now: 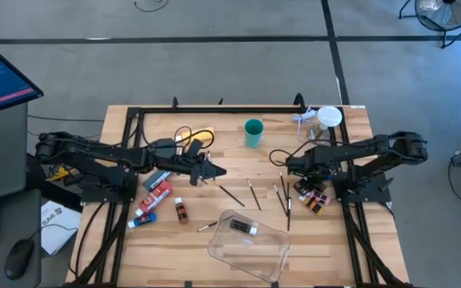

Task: Pick & Place Paint Supplies
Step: Put the black paint bottle into the transparent bin

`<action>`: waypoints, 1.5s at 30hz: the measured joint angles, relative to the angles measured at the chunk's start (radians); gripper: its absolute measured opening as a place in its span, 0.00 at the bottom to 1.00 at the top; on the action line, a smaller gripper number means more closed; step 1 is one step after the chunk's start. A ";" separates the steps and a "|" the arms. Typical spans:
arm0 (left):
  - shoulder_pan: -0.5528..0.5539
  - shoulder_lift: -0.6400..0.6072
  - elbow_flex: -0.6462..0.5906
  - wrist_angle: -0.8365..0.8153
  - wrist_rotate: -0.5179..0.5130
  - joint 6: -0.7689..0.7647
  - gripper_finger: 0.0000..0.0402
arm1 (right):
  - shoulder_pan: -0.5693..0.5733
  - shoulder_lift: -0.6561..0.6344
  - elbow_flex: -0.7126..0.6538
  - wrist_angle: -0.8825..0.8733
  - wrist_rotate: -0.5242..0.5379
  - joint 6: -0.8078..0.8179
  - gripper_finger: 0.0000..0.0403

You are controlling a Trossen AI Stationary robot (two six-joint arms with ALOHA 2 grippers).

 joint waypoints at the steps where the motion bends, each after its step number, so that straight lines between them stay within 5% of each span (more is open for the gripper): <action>1: 0.000 0.000 0.000 0.000 0.000 0.002 0.00 | 0.000 0.000 0.000 0.001 -0.003 0.000 0.61; 5: 0.000 0.000 0.000 0.000 0.000 0.007 0.00 | 0.000 0.000 0.000 0.000 -0.027 0.001 0.53; 13: 0.000 0.000 0.000 0.000 0.000 0.025 0.00 | 0.000 0.000 0.011 -0.017 -0.056 0.001 0.21; 28: 0.000 0.000 0.000 0.000 0.000 0.025 0.00 | 0.016 -0.067 0.290 -0.156 -0.037 -0.028 0.23; 45: -0.020 0.000 0.000 0.001 -0.001 0.022 0.00 | 0.214 -0.063 0.720 -0.168 0.004 0.050 0.22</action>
